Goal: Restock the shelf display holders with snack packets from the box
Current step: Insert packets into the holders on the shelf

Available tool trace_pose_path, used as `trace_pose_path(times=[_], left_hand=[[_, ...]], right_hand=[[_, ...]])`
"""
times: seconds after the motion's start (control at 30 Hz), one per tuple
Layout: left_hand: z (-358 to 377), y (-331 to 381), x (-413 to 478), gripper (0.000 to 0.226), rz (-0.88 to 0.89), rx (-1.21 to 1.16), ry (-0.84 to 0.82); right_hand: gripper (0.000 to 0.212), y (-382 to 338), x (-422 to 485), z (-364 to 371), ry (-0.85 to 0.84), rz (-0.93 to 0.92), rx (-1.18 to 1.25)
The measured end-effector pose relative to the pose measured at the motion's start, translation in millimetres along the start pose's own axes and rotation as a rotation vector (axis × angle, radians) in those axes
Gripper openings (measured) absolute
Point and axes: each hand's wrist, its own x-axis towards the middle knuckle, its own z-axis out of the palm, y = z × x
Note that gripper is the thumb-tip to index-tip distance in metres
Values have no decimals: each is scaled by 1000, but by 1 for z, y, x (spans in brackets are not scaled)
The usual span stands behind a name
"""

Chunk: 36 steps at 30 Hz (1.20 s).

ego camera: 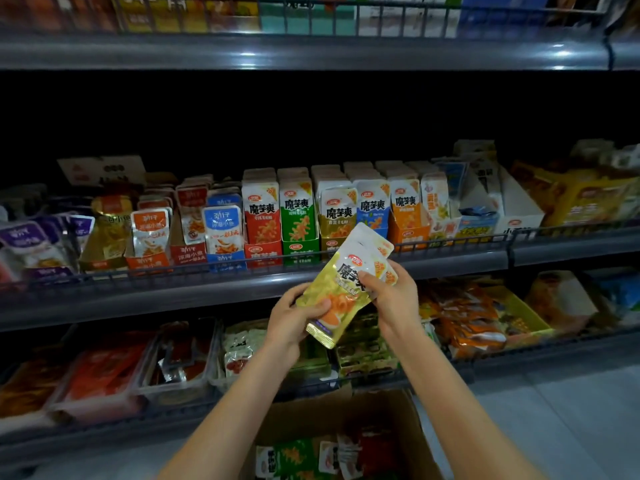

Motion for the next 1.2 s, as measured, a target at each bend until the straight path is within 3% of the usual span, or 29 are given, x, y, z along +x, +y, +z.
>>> trace_pose_path(times=[0.2, 0.33, 0.57, 0.67, 0.83, 1.07, 1.2], left_hand=[[1, 45, 17, 47, 46, 426, -287], [21, 59, 25, 57, 126, 390, -369], [48, 71, 50, 64, 407, 288, -274], [61, 88, 62, 57, 519, 394, -250], [65, 127, 89, 58, 699, 705, -34], [62, 134, 113, 56, 831, 783, 104], [62, 130, 120, 60, 868, 808, 105]], right_hand=[[35, -30, 25, -3, -141, 4, -71], [38, -41, 39, 7, -148, -28, -93], [30, -44, 55, 14, -277, -57, -143], [27, -55, 73, 20, -252, -149, -192], [26, -71, 109, 38, -262, -228, -206], [27, -63, 137, 59, -230, -304, -192], [33, -49, 136, 60, -224, -289, -58]])
